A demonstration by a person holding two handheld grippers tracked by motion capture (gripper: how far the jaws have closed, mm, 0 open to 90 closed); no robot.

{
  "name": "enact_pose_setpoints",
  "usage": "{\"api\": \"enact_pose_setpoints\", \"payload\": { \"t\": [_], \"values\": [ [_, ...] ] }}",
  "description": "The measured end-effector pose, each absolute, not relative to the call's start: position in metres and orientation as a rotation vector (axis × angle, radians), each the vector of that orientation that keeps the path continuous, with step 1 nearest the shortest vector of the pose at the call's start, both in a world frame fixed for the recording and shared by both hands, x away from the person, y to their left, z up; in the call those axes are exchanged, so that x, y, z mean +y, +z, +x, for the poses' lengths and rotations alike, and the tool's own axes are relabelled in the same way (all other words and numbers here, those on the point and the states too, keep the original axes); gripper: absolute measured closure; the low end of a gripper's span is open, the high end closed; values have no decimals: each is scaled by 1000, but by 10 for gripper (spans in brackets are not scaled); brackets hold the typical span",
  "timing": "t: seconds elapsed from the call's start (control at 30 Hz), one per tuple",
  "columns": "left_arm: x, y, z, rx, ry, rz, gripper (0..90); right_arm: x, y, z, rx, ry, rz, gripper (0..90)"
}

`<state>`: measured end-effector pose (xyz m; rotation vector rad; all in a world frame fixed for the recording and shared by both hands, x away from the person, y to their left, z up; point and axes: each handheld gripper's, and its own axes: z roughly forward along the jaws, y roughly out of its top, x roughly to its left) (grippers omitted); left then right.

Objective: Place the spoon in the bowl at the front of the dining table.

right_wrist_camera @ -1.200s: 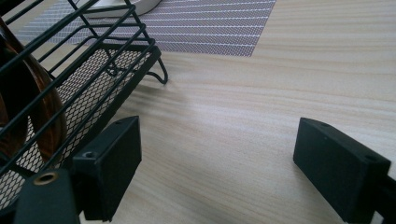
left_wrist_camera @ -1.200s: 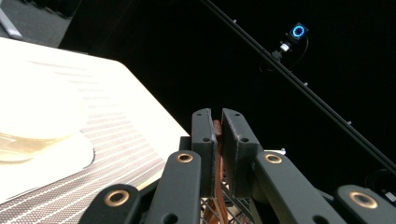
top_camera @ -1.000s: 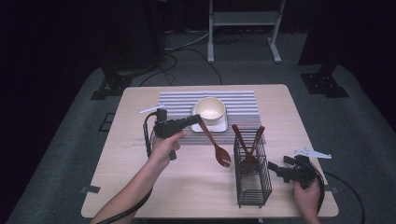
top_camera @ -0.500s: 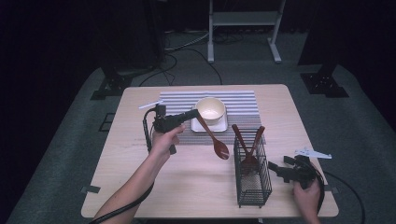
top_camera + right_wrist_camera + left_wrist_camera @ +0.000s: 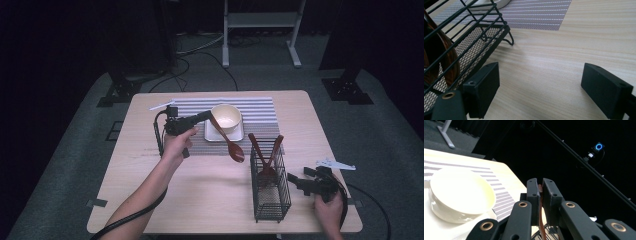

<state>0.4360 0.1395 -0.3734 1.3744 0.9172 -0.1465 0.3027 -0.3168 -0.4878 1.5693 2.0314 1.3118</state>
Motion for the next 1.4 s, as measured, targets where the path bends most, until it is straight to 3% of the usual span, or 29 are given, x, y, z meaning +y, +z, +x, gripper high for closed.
{"api": "enact_pose_setpoints", "payload": {
  "t": [1.4],
  "values": [
    [143,-374,487,1035,-69,1330,842,-317,-488,303,2035,1325,1567,141]
  ]
}}
